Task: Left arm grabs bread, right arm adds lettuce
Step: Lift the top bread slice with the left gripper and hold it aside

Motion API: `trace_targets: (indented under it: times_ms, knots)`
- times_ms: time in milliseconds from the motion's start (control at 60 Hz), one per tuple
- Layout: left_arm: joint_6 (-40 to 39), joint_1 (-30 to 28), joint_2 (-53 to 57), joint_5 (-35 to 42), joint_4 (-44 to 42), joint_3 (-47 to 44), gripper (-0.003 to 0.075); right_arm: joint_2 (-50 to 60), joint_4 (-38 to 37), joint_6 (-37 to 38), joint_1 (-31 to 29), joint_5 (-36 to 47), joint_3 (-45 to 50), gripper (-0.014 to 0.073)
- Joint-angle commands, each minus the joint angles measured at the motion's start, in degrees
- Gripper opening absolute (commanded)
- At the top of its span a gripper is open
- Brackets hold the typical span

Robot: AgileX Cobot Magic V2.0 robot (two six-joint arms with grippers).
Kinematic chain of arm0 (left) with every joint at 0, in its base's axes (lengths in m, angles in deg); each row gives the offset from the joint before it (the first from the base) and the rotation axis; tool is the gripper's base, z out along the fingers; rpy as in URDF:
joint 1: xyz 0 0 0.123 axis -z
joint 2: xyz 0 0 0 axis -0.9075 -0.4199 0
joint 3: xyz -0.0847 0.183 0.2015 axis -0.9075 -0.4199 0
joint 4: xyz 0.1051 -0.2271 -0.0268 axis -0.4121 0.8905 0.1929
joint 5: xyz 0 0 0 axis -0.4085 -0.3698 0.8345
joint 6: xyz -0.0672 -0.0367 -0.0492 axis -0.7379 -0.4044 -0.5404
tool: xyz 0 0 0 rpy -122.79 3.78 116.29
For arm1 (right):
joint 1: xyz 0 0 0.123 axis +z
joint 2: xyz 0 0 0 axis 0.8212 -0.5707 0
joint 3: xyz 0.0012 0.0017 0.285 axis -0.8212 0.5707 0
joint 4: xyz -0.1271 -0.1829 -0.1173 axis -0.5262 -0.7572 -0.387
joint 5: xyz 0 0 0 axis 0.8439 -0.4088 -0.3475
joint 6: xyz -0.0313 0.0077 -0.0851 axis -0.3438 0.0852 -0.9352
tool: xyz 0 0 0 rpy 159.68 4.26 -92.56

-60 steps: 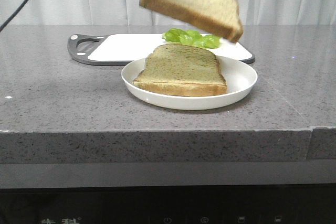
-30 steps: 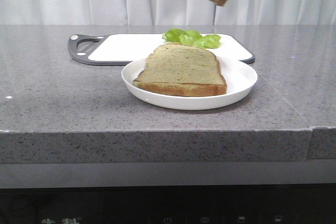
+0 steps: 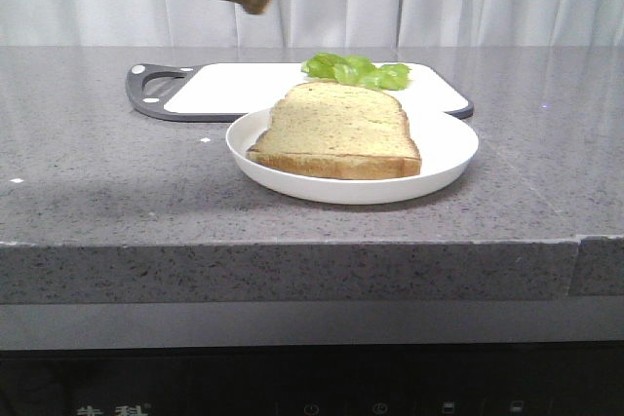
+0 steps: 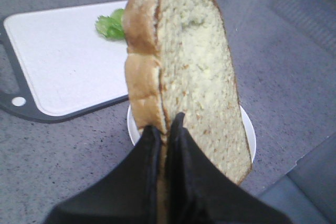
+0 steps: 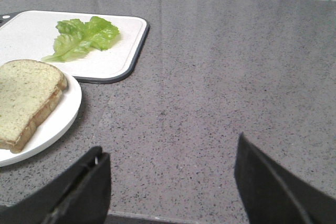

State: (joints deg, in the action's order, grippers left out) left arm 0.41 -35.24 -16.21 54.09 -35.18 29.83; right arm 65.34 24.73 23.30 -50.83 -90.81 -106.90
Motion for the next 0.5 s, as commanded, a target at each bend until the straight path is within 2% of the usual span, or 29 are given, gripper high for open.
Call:
trace_targets:
  times_ms: [0, 183, 367, 484]
  knots:
    - [0.0, 0.09, 5.57, 10.11, -0.6, -3.08, -0.0021, -0.87, -0.72, -0.34, 0.03, 4.4, -1.57, 0.0516]
    - [-0.38, -3.52, 13.0, 17.26, -1.69, -10.56, -0.0021, -0.87, -0.66, -0.34, 0.03, 4.39, -1.57, 0.0516]
    - [-0.38, -10.95, 13.9, 16.29, -0.49, -12.56, -0.0021, -4.66, -0.61, -0.34, 0.03, 5.73, -2.32, 0.0516]
    - [-0.38, -12.37, 13.9, 16.04, -0.15, -12.56, -0.002, -12.38, -0.61, -0.34, 0.03, 6.75, -5.46, 0.0516]
